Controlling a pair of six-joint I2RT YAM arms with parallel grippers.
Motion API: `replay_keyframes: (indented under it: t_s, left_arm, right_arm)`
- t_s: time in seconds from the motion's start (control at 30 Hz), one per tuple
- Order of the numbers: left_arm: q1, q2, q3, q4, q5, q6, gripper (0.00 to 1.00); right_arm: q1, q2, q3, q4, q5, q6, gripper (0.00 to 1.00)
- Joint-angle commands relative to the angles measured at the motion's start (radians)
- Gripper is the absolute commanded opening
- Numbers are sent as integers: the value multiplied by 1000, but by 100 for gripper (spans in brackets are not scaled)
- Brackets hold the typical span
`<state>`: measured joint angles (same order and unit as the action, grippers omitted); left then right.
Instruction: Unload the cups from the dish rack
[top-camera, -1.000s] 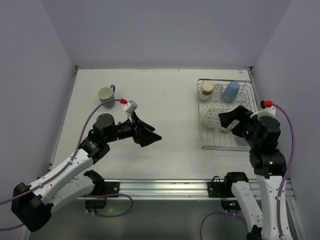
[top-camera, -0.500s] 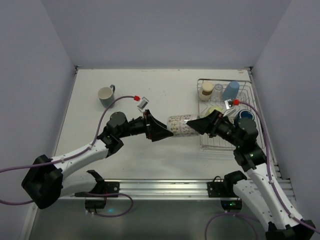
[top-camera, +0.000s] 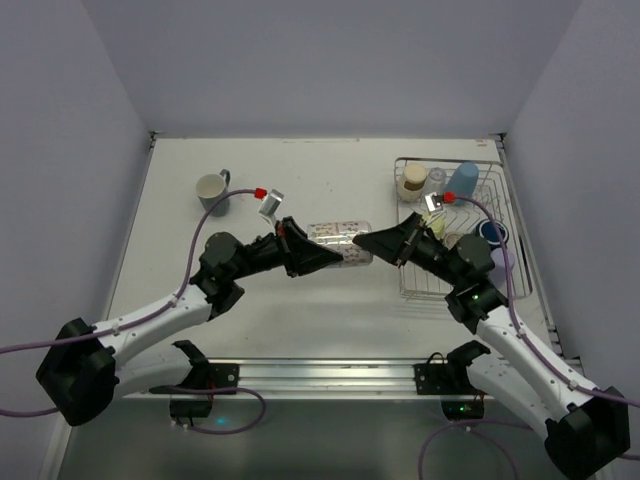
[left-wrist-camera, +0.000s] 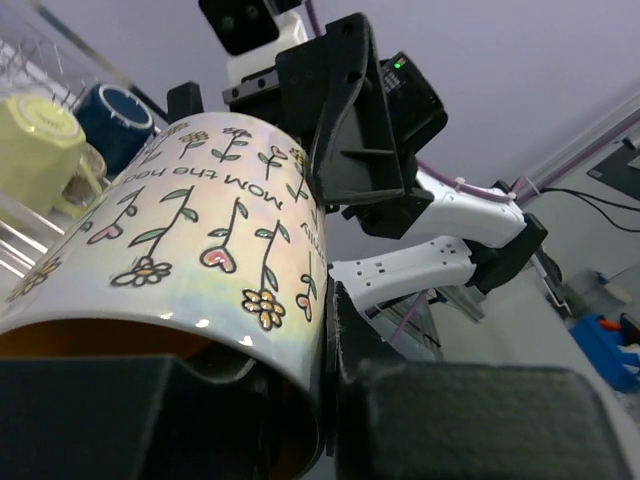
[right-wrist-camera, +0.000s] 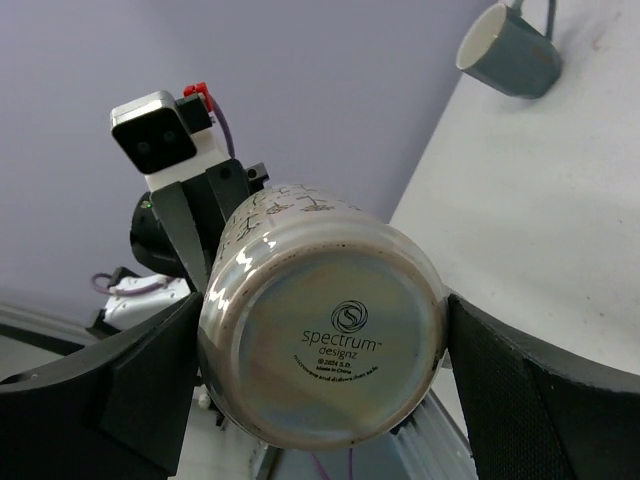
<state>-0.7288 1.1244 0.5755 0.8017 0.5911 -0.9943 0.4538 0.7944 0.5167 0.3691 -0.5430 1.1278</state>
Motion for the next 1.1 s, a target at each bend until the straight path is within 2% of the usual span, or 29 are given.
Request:
replay_keyframes:
  t_s: [0.0,0.03,0.07,0.23,0.27,0.3,0.43,0.5,0.53,0.57,0.7,0.73,0.97,1.07]
  left_arm:
    - [-6,-47,-8,38,-108,48,0]
    - [-6,-70,-8,25,-115,57,0]
    - [-7,-86,-9,-4,-134,84,0]
    - [-6,-274,-63,-47,-289,138,0]
    - [-6,-293,-43,-106,-336,205,0]
    - [-4,-314,-14,-245,-362,236,0]
    - [-4,-348,53,-399,-463,341,0]
    - [-4,-332,72,-511,-566,388,0]
    - [-4,-304,142,-576,-627,413,0]
    - [-3,-263,197,-752,-743,469,0]
    - [22,60,495,-1093,-866,601,0]
    - [49,108,594,-1136,-854,615,0]
    - [219,461,895,-1312,-710,697,0]
    - [267,609,1024,-1372,-726,723,0]
  right_arm:
    - [29,-1,-21,214,17,15,77]
    - [28,-6,-24,211,44,6,90]
    - [28,-17,-27,199,58,-2,98]
    - [25,-47,-27,97,124,-48,99]
    - [26,-52,-26,79,149,-59,99]
    - [25,-61,-17,36,162,-72,99]
    - [25,-69,-9,-33,225,-124,99]
    - [26,-72,-6,-68,244,-140,99]
    - [26,-76,3,-96,253,-155,99]
    - [26,-77,35,-136,265,-180,99]
    - [28,-78,124,-429,304,-310,99]
    - [28,-83,137,-465,310,-348,99]
    - [26,-190,169,-670,388,-459,99]
    - [28,-233,163,-726,400,-484,99]
